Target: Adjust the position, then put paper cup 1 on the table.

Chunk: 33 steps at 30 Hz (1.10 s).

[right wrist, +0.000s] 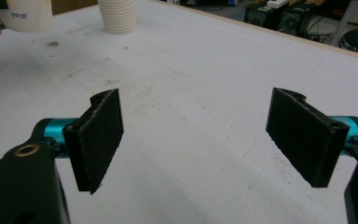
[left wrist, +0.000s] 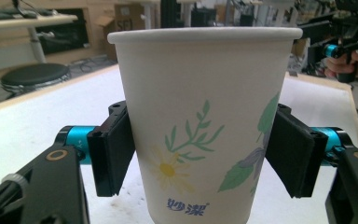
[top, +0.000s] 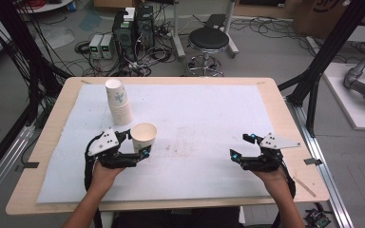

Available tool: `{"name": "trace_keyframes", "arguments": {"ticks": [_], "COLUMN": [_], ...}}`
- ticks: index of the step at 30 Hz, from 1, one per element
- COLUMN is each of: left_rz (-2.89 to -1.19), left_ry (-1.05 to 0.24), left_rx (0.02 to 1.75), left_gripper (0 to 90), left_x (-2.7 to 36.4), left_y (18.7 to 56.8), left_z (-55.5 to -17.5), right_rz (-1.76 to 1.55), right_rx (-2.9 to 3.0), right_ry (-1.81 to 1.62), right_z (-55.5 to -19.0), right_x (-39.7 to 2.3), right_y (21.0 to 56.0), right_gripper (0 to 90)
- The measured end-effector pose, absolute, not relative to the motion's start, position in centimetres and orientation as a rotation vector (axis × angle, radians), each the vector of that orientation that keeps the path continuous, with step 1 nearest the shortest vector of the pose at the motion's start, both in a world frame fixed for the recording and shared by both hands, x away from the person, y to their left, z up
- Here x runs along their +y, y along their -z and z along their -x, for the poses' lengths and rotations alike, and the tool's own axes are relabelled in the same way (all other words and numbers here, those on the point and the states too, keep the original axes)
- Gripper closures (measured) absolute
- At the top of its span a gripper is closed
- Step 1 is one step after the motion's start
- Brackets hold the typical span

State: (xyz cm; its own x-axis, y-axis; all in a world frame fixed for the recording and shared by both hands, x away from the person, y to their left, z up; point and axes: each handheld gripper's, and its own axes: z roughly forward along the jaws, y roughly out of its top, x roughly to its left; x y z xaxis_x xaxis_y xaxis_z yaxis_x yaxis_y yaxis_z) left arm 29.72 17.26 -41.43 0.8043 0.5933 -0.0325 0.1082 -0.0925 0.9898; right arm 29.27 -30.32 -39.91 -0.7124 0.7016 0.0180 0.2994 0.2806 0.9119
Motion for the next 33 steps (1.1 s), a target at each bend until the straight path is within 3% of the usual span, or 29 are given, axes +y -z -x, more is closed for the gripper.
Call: {"name": "trace_keyframes", "arguments": {"ticks": [19, 33], "left_rz": [-1.545, -1.573], "left_ry": [-0.559, -0.656], "left_rx": [0.672, 0.806], "left_gripper": [29.6, 29.7], "left_x": [21.3, 25.8], "left_y": [41.3, 42.8], "left_z": [-29.8, -29.8], "right_rz": [-0.885, -0.861], "right_rx": [2.152, 2.168], "right_ry": [-1.419, -1.406], "right_z": [-29.3, -29.3], "right_x": [-30.2, -30.1], "right_y": [39.7, 39.8], "right_gripper": [19.5, 19.5]}}
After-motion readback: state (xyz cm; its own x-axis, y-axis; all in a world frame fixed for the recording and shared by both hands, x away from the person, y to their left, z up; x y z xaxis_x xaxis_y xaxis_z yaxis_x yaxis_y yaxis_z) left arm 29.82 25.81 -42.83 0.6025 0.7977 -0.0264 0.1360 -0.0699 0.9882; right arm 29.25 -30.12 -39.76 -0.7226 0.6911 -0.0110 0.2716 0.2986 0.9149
